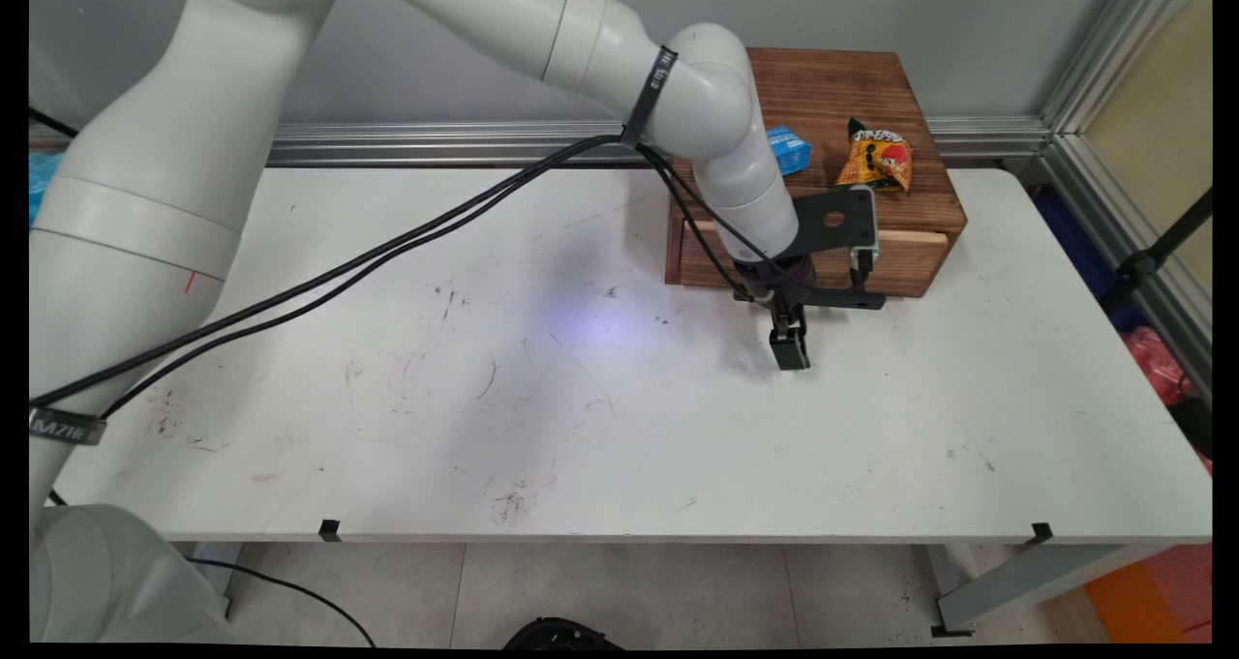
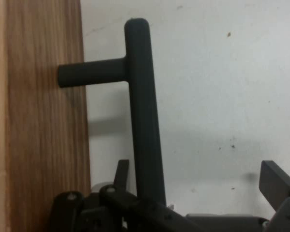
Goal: Open the drawer
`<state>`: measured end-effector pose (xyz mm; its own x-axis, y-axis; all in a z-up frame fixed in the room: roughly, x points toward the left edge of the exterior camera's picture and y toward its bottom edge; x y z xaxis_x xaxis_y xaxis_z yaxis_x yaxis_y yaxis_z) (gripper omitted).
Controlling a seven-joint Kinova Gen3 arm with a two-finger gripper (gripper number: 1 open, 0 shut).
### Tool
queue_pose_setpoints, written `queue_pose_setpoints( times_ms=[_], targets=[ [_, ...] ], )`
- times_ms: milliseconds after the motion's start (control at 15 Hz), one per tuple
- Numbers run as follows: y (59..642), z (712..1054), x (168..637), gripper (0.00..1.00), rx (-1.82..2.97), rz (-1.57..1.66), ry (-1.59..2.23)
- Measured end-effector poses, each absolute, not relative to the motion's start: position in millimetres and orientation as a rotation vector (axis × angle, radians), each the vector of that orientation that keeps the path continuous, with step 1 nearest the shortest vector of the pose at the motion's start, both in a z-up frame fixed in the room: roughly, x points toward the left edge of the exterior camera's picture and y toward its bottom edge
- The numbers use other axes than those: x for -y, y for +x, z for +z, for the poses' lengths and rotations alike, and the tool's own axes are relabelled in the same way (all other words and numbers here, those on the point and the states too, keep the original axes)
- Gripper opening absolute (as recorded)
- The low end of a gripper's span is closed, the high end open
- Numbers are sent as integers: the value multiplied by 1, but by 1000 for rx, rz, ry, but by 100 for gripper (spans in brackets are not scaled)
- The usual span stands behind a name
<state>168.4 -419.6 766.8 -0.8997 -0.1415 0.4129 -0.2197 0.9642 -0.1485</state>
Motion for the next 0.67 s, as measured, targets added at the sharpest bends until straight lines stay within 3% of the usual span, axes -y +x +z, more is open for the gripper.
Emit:
queue_pose_setpoints(
  times_ms=[667],
  targets=[
    [163, 763, 408, 100, 2720, 224, 259]
  ],
)
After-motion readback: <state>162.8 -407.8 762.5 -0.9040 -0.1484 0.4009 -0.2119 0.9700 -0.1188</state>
